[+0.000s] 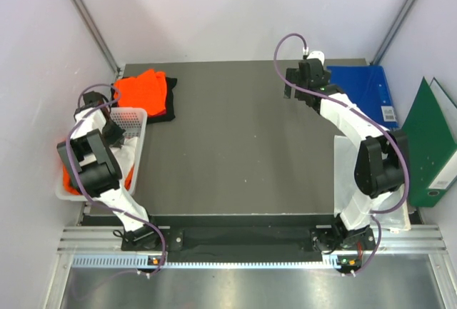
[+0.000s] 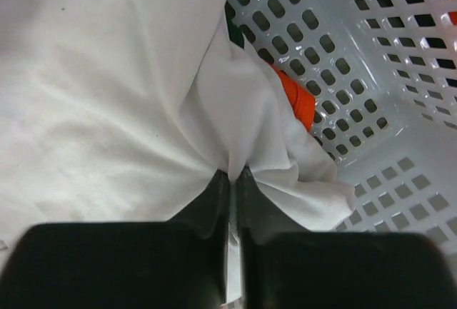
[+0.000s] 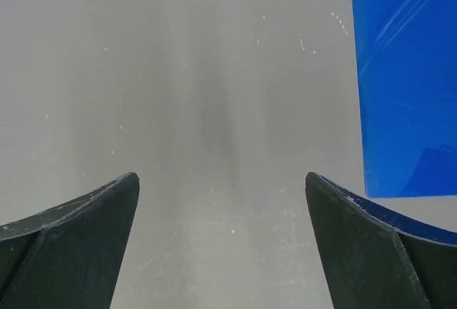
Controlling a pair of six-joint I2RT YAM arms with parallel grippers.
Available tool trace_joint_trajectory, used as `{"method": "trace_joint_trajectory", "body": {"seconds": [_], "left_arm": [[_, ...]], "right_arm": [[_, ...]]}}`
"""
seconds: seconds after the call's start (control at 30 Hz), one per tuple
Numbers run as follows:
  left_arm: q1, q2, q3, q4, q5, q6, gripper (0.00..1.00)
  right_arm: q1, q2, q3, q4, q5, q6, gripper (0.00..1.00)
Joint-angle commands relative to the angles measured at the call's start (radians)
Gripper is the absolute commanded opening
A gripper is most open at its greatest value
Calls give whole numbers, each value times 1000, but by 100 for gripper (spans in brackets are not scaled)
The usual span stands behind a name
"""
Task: Fold and stack the t-shirts
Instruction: Grab crumpled tshirt from bin with the left arm, then move the tshirt to the center of the board
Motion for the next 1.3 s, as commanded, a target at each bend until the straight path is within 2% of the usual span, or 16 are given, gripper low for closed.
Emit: {"method": "trace_joint_trajectory", "body": {"seconds": [0.0, 0.3, 0.37, 0.47, 0.5, 0.53, 0.63, 0.73, 0.83, 0.87, 1.0, 1.03, 1.13, 1.2, 1.27], "left_arm": [[2, -9, -3, -13, -28, -6, 0], [2, -236, 94, -21, -115, -2, 0], [2, -328, 98, 48, -111, 4, 0], [1, -419, 101, 146, 47, 4, 0], [-1, -413, 126, 144, 90, -4, 0], [-4, -406, 162, 148, 231, -7, 0], [-39, -394, 196, 205, 350, -27, 0], [-123, -365, 244, 248, 443, -29, 0], [-290, -304, 319, 258, 454, -12, 0], [-380, -287, 333, 271, 477, -19, 0], [-577, -148, 416, 358, 657, -67, 0], [-642, -112, 496, 351, 694, -64, 0], [-717, 44, 676, 291, 892, -45, 0], [-772, 141, 741, 247, 992, -38, 0], [-802, 179, 766, 193, 985, 5, 0]], "right_arm": [[16, 8, 40, -8, -6, 19, 100], [14, 17, 26, -11, -29, 24, 100], [16, 17, 28, -11, -35, 23, 100], [16, 23, 31, -8, -47, 21, 100], [16, 28, 36, -11, -47, 19, 100], [14, 29, 39, -11, -49, 18, 100], [16, 34, 48, -9, -55, 16, 100], [13, 29, 46, -11, -44, 21, 100], [-24, 20, 20, -15, -44, 88, 99], [-38, 8, 11, -14, -52, 105, 100], [-140, -34, -75, 18, -73, 174, 100], [-161, -41, -84, 23, -90, 193, 100], [-222, -69, -119, 32, -105, 207, 100], [-251, -89, -141, 38, -105, 204, 100], [-267, -109, -153, 40, -101, 200, 100]]}}
